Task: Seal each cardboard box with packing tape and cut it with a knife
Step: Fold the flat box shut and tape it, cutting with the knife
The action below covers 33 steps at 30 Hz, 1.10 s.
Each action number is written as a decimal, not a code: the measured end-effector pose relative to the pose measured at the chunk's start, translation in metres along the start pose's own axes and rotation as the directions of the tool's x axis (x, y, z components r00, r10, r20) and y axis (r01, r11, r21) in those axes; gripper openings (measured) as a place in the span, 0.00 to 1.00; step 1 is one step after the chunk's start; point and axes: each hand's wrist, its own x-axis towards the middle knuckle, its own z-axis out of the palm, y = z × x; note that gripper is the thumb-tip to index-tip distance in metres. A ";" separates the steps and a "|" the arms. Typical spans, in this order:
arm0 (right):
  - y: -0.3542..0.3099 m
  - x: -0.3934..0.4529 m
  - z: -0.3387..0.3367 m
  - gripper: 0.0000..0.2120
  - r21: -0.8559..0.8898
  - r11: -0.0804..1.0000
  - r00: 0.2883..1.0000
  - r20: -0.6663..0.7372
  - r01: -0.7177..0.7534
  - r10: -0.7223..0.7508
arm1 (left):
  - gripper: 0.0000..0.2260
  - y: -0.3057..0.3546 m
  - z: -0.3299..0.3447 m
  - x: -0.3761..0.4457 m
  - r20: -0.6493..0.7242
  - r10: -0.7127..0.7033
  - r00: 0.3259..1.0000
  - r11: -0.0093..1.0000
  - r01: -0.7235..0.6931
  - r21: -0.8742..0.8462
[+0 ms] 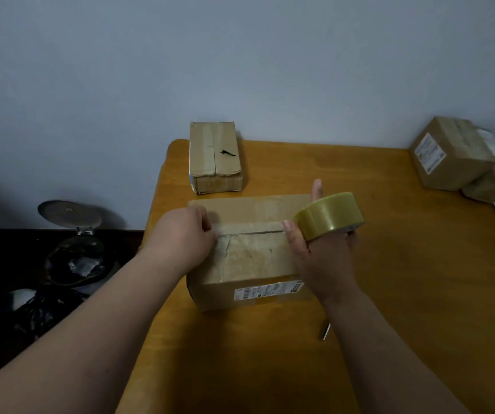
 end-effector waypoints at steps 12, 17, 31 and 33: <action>0.010 -0.001 0.008 0.36 -0.155 0.985 0.997 0.002 0.080 -0.080 | 0.17 -0.023 0.021 -0.017 0.110 -0.205 0.973 0.570 0.210 -0.795; 0.011 -0.001 0.008 0.36 -0.216 0.971 0.995 0.040 0.099 -0.092 | 0.28 -0.002 0.030 -0.032 -0.164 0.452 0.877 0.890 -0.431 0.151; 0.006 0.003 0.000 0.36 -0.126 0.992 0.992 0.126 -0.001 0.017 | 0.39 0.016 0.028 -0.028 0.475 0.335 0.814 0.739 -0.540 0.403; 0.005 0.005 -0.003 0.36 -0.049 0.998 0.990 0.129 -0.041 0.047 | 0.37 0.024 0.019 -0.023 0.455 0.336 0.825 0.774 -0.517 0.365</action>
